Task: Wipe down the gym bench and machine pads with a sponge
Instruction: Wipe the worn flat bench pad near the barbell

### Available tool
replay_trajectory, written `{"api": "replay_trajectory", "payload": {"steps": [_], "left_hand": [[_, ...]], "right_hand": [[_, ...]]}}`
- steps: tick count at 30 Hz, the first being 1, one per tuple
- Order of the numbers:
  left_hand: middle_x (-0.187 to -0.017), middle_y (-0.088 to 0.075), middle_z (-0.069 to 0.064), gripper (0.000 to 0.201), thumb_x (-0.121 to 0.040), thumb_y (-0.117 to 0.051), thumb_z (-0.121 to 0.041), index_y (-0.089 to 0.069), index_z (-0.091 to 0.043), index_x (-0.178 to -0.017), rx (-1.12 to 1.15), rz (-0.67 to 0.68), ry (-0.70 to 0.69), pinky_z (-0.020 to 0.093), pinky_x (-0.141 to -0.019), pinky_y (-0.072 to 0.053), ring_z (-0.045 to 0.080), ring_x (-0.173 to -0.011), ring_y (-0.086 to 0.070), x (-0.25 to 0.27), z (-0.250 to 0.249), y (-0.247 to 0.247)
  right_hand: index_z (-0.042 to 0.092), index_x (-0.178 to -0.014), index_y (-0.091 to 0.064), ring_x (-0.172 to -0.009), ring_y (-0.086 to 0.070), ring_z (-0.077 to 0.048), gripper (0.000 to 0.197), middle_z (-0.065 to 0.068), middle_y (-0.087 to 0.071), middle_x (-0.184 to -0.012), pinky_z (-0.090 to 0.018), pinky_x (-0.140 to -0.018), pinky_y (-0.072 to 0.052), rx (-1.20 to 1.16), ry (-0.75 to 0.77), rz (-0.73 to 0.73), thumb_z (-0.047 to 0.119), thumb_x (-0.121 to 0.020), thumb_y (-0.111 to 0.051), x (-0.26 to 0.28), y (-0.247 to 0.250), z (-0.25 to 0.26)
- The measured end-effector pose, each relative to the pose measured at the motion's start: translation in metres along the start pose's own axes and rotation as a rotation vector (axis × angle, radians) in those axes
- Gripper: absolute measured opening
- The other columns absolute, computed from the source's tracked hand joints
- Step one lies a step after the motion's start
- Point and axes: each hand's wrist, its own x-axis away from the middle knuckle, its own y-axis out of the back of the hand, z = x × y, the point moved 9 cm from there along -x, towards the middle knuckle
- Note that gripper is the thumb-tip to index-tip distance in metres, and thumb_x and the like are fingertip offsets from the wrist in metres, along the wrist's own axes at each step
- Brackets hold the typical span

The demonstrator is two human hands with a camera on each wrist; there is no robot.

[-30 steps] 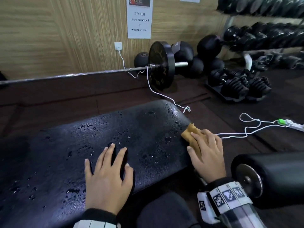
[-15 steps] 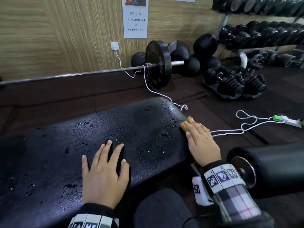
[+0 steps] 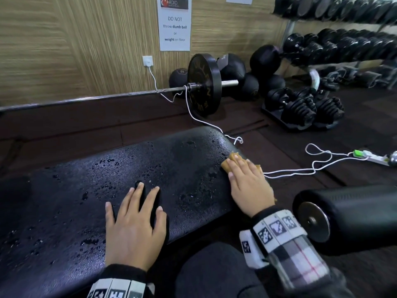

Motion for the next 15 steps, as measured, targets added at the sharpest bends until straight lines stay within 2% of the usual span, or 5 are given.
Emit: {"api": "replay_trajectory", "payload": {"steps": [3, 8, 10, 13, 15], "left_hand": [[-0.149, -0.045, -0.003, 0.057, -0.086, -0.026, -0.048, -0.054, -0.036, -0.134, -0.001, -0.002, -0.003, 0.054, -0.116, -0.015, 0.017, -0.14, -0.036, 0.001, -0.001, 0.001], [-0.149, -0.045, -0.004, 0.056, -0.085, -0.027, -0.048, -0.054, -0.037, -0.134, 0.001, -0.004, 0.01, 0.054, -0.116, -0.015, 0.017, -0.14, -0.036, 0.0, -0.002, 0.001], [-0.148, -0.046, -0.003, 0.056, -0.085, -0.028, -0.047, -0.055, -0.036, -0.133, 0.005, -0.012, 0.01, 0.055, -0.116, -0.017, 0.017, -0.139, -0.038, 0.0, -0.002, 0.002], [-0.147, -0.047, -0.002, 0.056, -0.085, -0.028, -0.046, -0.056, -0.035, -0.132, 0.005, -0.016, 0.011, 0.055, -0.115, -0.017, 0.018, -0.139, -0.038, 0.0, -0.001, 0.002], [-0.148, -0.046, -0.002, 0.057, -0.085, -0.027, -0.047, -0.055, -0.035, -0.133, 0.0, -0.008, 0.008, 0.055, -0.115, -0.017, 0.018, -0.139, -0.037, -0.001, -0.001, 0.002]], "right_hand": [[0.025, -0.143, -0.034, -0.138, -0.028, -0.025, 0.06, 0.003, -0.028, -0.152, -0.043, -0.115, -0.02, -0.015, -0.073, 0.072, 0.043, -0.091, -0.01, -0.007, -0.008, -0.031], [0.025, -0.143, -0.034, -0.14, -0.023, -0.026, 0.056, 0.004, -0.028, -0.152, -0.043, -0.115, -0.019, -0.055, -0.119, -0.003, 0.04, -0.093, -0.014, 0.032, 0.005, -0.027], [0.024, -0.141, -0.039, -0.138, -0.028, -0.027, 0.058, 0.004, -0.034, -0.15, -0.047, -0.112, -0.023, -0.045, -0.086, -0.015, 0.04, -0.091, -0.014, 0.041, 0.006, -0.008], [0.02, -0.13, -0.055, -0.127, -0.047, -0.029, 0.051, 0.001, -0.051, -0.137, -0.051, -0.102, -0.036, 0.003, -0.028, -0.004, 0.034, -0.09, -0.025, 0.033, 0.006, 0.018], [0.02, -0.129, -0.055, -0.126, -0.048, -0.028, 0.05, 0.001, -0.051, -0.137, -0.051, -0.103, -0.036, 0.02, -0.006, 0.003, 0.033, -0.091, -0.026, 0.02, 0.006, 0.026]]}}
